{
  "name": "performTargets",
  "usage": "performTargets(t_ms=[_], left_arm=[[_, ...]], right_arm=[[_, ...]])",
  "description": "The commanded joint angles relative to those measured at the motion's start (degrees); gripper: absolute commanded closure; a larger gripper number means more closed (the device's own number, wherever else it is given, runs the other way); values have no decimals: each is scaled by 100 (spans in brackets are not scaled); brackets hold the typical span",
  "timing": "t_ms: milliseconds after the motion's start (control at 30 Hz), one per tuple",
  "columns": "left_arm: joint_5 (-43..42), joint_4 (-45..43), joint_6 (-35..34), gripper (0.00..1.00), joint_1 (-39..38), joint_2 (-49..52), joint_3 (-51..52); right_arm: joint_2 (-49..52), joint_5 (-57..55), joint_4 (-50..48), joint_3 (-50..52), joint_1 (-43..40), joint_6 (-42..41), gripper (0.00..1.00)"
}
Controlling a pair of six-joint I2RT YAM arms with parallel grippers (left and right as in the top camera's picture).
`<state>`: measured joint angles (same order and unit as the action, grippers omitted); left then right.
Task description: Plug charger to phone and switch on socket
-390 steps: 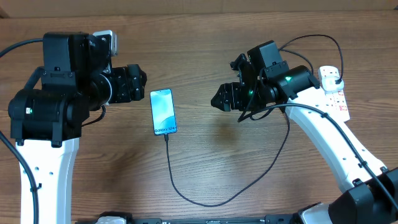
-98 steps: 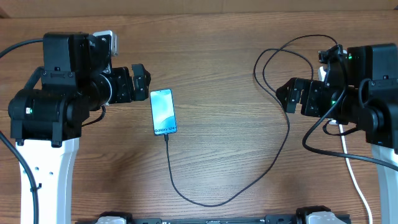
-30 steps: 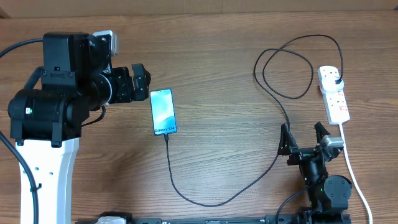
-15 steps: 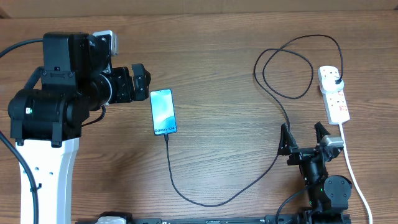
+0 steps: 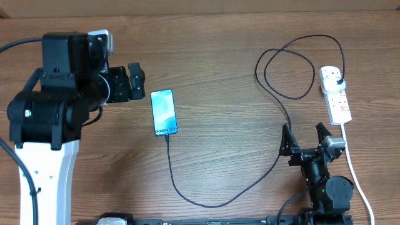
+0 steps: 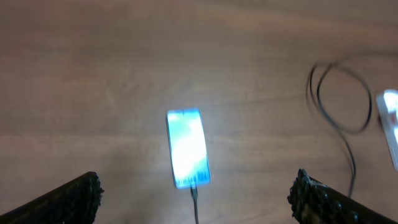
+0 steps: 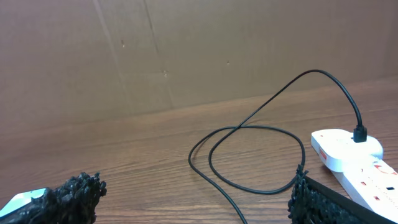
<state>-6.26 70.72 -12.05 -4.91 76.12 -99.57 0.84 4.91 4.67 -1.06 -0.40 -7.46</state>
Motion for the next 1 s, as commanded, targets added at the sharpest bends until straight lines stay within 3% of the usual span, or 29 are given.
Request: performTargets(t_ms=[0,500,967], left_arm=[[284,-413,28,0,-9,-695,459],[361,-3932,597,0,238,-4089,4664],[391,-6323,629,0,494,-6432,8078]], right_arm=[[-68,-35,-33,59,-42,26,0],[-68,-35,-33,59,-42,26,0],[-68,-35,-33,59,-42,26,0]])
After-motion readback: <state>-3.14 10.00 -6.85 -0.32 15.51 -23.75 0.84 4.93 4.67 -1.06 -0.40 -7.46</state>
